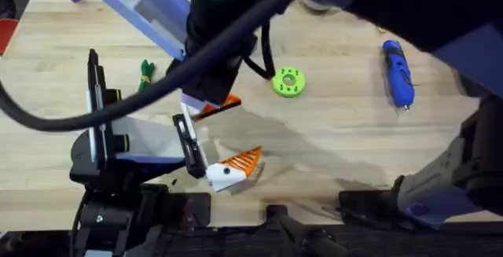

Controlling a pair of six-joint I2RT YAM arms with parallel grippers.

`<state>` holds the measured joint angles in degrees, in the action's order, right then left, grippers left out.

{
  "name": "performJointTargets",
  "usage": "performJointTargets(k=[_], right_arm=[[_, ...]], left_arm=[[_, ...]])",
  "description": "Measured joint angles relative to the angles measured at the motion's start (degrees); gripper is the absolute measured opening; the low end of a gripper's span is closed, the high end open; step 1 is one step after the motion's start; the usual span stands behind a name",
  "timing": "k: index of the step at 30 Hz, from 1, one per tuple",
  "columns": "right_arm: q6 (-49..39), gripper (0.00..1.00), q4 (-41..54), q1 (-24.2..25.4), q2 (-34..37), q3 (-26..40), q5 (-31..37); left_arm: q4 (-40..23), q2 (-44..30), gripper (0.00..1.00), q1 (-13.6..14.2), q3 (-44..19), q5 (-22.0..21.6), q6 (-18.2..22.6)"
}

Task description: Pick up the gripper from the table and insert it into the empty holder that is missing its gripper. Then pick up a screw, insert it into the mounting hole, and use the screwdriver to tighten it. Finally, clean up the table by picking up the vegetable and placing it into the bucket.

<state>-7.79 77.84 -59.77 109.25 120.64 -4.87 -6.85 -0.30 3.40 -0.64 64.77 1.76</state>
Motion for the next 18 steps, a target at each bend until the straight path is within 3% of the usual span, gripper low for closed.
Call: performJointTargets(k=[18], right_arm=[[-0.17, 0.006, -1.51, -0.02, 0.00, 0.07, 0.35]], left_arm=[[0.00, 0.00, 0.985, 0.00, 0.00, 0.00, 0.00]])
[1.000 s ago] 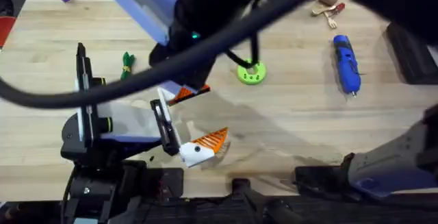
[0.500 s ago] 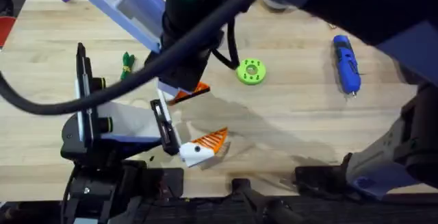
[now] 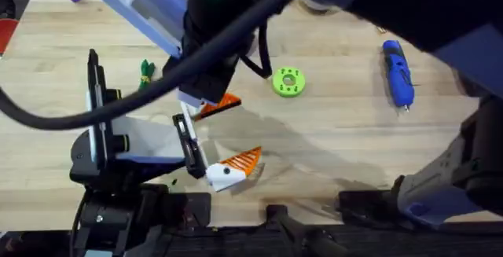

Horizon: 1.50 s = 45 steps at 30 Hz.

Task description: Pick up the gripper from the table and insert it into the empty holder that is missing its gripper. Then pick up a screw, insert it into the mounting hole, and use the screwdriver to tighten it. Finally, clean up the table by picking up the vegetable and placing it into the bucket.

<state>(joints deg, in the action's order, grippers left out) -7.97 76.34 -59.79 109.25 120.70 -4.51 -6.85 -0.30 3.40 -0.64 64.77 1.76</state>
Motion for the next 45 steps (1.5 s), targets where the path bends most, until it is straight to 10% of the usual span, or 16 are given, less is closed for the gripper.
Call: performJointTargets(k=[45], right_arm=[[0.02, 0.005, -0.03, -1.15, 2.58, 0.48, 2.32]], left_arm=[[-0.02, -0.02, 0.985, -0.02, 0.00, -0.03, -0.28]])
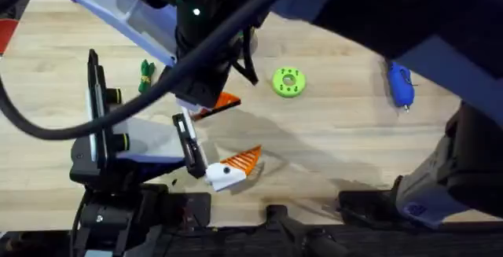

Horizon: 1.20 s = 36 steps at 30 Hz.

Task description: Pick up the gripper from the table and insert it into the empty holder that is missing its gripper. Then pick up a screw, insert it into the mounting hole, and use the screwdriver to tighten it. Finally, clean up the table by picking up the vegetable and placing it into the bucket.

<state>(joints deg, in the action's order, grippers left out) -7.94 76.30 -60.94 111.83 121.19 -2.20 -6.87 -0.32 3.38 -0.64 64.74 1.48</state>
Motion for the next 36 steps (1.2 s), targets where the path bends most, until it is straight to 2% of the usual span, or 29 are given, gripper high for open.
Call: performJointTargets(k=[25, 36], right_arm=[[0.00, 0.005, -1.21, -0.01, 0.65, 0.21, 0.00], [0.00, 0.005, 4.31, -0.01, 1.29, 6.59, 0.04]], left_arm=[[0.00, 0.00, 0.985, 0.00, 0.00, 0.03, -0.13], [0.00, 0.00, 0.985, 0.02, 0.00, 0.03, 0.28]])
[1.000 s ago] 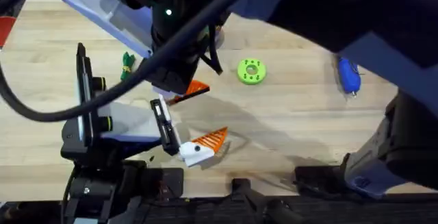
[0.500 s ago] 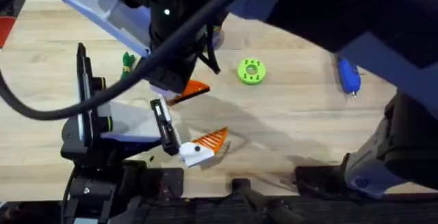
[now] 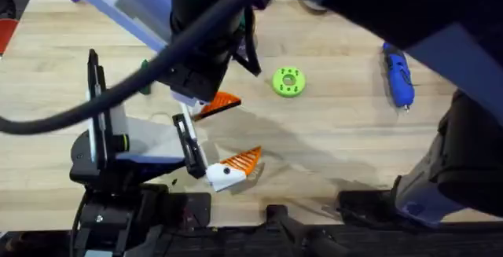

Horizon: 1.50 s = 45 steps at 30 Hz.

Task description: Pick up the gripper from the table and insert it into the empty holder that is missing its gripper. Then pick up a screw, insert it into the mounting hole, and use the screwdriver to tighten it. Finally, clean up the table by picking up the vegetable and placing it into the bucket.

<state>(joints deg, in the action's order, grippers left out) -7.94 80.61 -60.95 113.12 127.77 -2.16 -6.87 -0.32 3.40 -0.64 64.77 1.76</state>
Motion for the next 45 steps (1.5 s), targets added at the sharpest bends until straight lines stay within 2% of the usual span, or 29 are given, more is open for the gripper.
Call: performJointTargets(k=[45], right_arm=[[0.00, 0.005, 0.51, -0.32, 3.10, 0.65, 0.00]], left_arm=[[0.00, 0.00, 0.985, -0.01, 0.00, 0.00, 0.00]])
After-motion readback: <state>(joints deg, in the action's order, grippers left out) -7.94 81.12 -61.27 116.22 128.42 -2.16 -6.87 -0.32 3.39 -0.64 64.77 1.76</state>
